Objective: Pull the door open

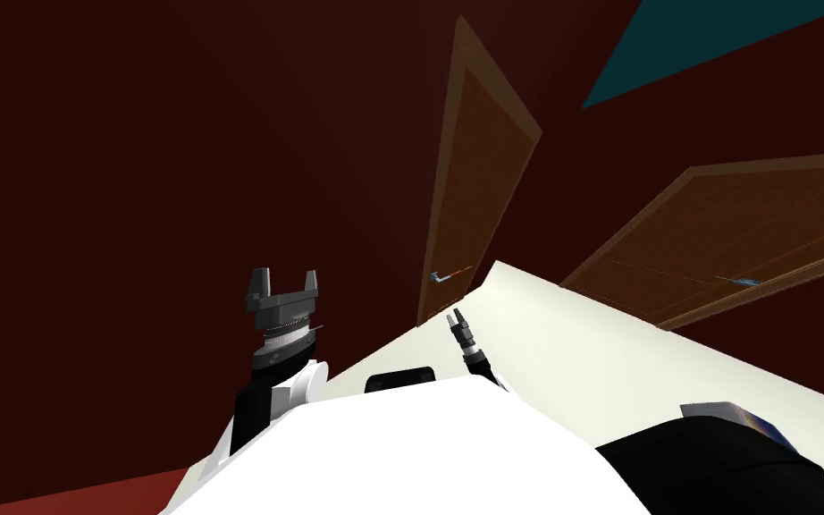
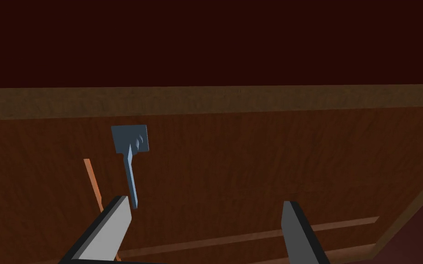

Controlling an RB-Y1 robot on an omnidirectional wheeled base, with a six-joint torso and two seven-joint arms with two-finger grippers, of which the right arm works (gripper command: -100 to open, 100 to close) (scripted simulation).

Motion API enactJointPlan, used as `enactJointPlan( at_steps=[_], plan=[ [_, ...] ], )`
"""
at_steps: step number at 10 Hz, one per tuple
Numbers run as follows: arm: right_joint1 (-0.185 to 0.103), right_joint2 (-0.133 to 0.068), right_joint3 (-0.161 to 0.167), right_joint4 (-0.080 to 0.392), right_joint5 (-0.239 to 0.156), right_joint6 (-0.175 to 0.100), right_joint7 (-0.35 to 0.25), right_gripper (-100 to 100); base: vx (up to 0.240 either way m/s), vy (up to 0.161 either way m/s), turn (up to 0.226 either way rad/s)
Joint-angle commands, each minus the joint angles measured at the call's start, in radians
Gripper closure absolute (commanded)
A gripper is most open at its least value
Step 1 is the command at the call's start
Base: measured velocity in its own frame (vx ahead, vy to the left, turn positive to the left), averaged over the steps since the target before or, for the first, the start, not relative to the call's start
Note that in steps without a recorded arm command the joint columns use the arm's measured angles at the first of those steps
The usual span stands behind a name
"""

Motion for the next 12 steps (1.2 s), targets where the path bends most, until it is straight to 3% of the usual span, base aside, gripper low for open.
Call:
enactJointPlan(
  at_steps=[1, 6, 12],
  plan=[
    [-0.008, -0.011, 0.004, 0.038, -0.006, -0.013, -0.013, -100, 0.078, -0.068, 0.149],
    [-0.028, -0.042, 0.016, 0.148, -0.025, -0.049, -0.049, -100, 0.065, -0.075, 0.125],
    [-0.043, -0.065, 0.025, 0.231, -0.038, -0.076, -0.076, -100, 0.049, -0.054, 0.085]
  ],
)
